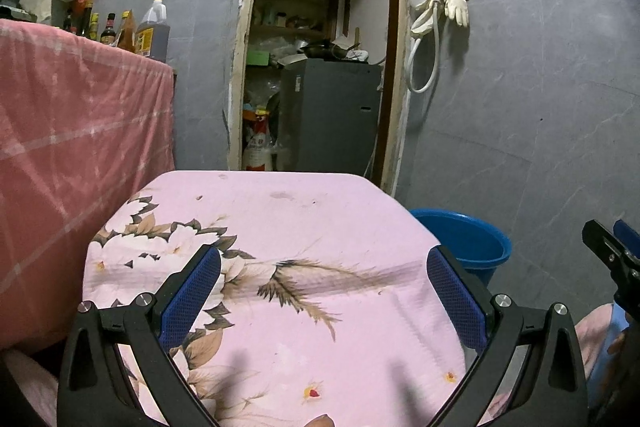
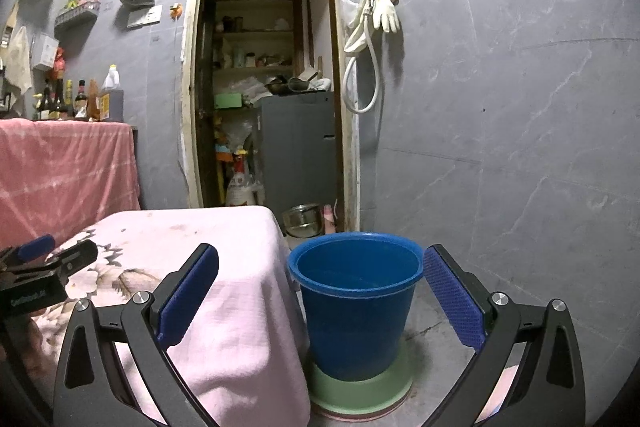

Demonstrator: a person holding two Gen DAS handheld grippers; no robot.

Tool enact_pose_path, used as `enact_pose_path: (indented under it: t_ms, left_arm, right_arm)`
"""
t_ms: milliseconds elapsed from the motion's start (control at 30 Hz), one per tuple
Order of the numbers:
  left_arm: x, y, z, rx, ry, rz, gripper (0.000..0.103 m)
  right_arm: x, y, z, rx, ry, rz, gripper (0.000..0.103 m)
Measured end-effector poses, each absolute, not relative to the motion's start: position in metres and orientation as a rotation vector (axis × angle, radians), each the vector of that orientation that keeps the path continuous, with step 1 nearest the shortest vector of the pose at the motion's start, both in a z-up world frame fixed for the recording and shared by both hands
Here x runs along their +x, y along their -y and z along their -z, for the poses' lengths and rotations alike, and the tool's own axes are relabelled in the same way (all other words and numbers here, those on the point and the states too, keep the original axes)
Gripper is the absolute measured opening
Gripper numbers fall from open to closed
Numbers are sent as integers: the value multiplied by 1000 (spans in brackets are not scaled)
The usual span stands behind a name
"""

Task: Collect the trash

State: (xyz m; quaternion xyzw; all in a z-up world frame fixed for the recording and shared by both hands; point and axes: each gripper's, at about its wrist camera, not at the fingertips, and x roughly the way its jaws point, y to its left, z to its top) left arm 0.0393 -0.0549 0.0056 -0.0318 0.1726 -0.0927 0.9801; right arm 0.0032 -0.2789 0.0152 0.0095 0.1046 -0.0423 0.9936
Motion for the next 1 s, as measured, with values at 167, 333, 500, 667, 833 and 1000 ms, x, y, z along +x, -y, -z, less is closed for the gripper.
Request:
enact_pose_path:
  t_ms: [167, 333, 500, 667, 833, 1000]
  left_arm:
    - [40, 52, -2, -61, -354, 180, 101]
    - [40, 53, -1, -61, -354, 180, 101]
    - [40, 53, -1, -61, -353, 180, 101]
    - [40, 52, -1, -60, -352, 180, 101]
    - [40, 52, -1, -60, -352, 180, 101]
    - [40, 52, 0, -60, -350, 177, 101]
  right_arm:
    - [4, 279, -12, 20, -222, 83, 103]
    - [4, 280, -12, 21, -228, 84, 103]
    - [4, 279, -12, 22, -228, 84, 103]
    - [4, 279, -12, 21, -227, 84, 103]
    - [4, 280, -12, 22, -226, 84, 103]
    - [4, 280, -12, 21, -226, 84, 103]
